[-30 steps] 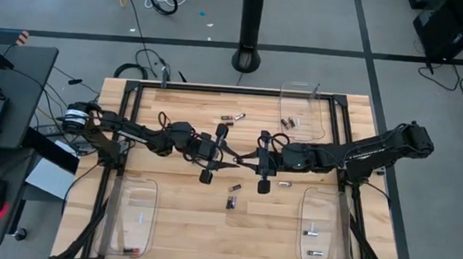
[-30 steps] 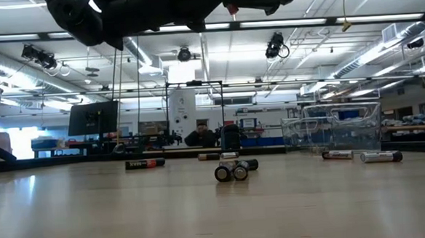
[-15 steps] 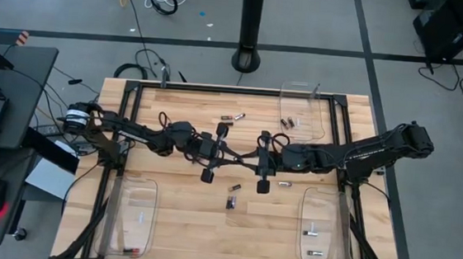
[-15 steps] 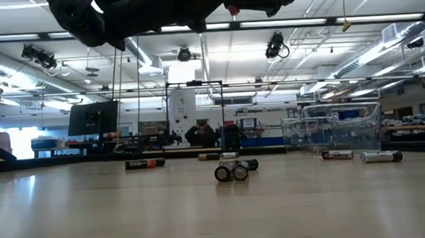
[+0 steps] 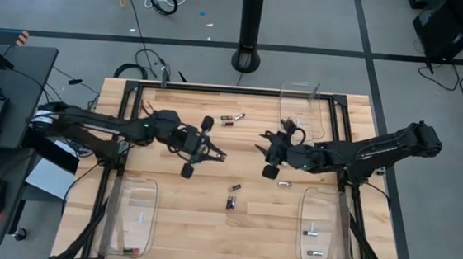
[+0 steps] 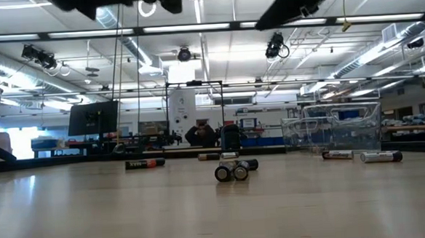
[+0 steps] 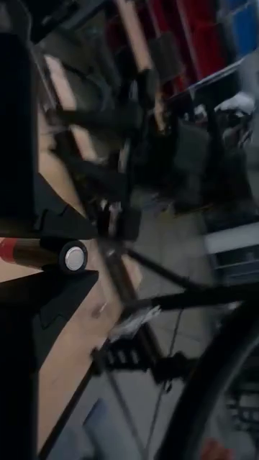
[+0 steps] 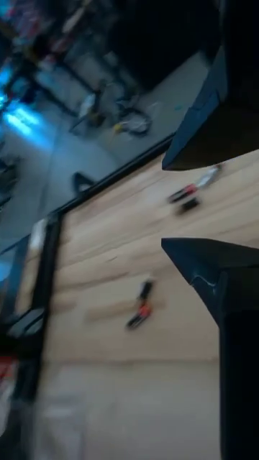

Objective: Sort batteries
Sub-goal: Put the orange battery into the bottom left transparent bin

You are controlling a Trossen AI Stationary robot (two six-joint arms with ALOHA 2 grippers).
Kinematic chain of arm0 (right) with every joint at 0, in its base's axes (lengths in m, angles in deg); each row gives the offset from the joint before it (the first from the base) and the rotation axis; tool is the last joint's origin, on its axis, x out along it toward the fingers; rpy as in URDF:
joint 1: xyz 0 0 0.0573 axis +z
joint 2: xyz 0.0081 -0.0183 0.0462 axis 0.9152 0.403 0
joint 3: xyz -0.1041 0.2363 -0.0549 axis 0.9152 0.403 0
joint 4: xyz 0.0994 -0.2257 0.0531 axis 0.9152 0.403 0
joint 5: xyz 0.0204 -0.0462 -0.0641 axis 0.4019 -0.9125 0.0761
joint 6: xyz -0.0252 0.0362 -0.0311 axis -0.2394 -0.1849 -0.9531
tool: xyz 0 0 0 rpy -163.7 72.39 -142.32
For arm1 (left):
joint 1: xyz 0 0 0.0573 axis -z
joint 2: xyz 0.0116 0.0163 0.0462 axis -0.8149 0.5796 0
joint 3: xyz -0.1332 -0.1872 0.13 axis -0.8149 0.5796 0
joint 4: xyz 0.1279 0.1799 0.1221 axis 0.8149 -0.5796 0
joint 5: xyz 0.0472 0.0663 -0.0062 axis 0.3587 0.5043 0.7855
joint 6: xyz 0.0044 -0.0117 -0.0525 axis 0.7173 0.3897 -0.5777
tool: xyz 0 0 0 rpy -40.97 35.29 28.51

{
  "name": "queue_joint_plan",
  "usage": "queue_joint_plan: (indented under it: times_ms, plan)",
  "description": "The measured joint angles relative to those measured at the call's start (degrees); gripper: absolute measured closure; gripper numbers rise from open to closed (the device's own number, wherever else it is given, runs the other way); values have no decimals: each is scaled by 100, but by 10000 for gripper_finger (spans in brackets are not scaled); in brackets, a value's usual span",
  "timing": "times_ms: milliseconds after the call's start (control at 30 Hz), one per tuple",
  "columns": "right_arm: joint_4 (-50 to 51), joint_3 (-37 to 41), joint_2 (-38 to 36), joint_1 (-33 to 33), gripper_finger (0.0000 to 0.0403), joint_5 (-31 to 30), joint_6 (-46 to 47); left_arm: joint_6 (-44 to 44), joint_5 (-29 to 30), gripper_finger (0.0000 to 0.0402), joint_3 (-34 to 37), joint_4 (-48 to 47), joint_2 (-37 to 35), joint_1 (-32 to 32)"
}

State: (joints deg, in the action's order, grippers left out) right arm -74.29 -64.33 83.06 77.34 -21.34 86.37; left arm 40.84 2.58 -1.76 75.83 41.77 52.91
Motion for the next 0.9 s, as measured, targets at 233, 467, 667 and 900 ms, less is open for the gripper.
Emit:
queue_joint_plan:
  times_ms: [233,467,667,900]
  plan:
    - [307,328,45,-211,237,139,508,-4,718,343,-868,-3409,-577,420]
    - [-693,1016,118,-600,248,1122,733,-1219,1292,343,-1351,-5799,-509,952]
    - [-1329,1450,124,-868,251,1504,613,-3302,1487,343,-1334,-7190,-509,1710]
    - [-1825,1552,124,-1378,251,2321,87,-5808,1895,343,-1334,-8340,-511,2862]
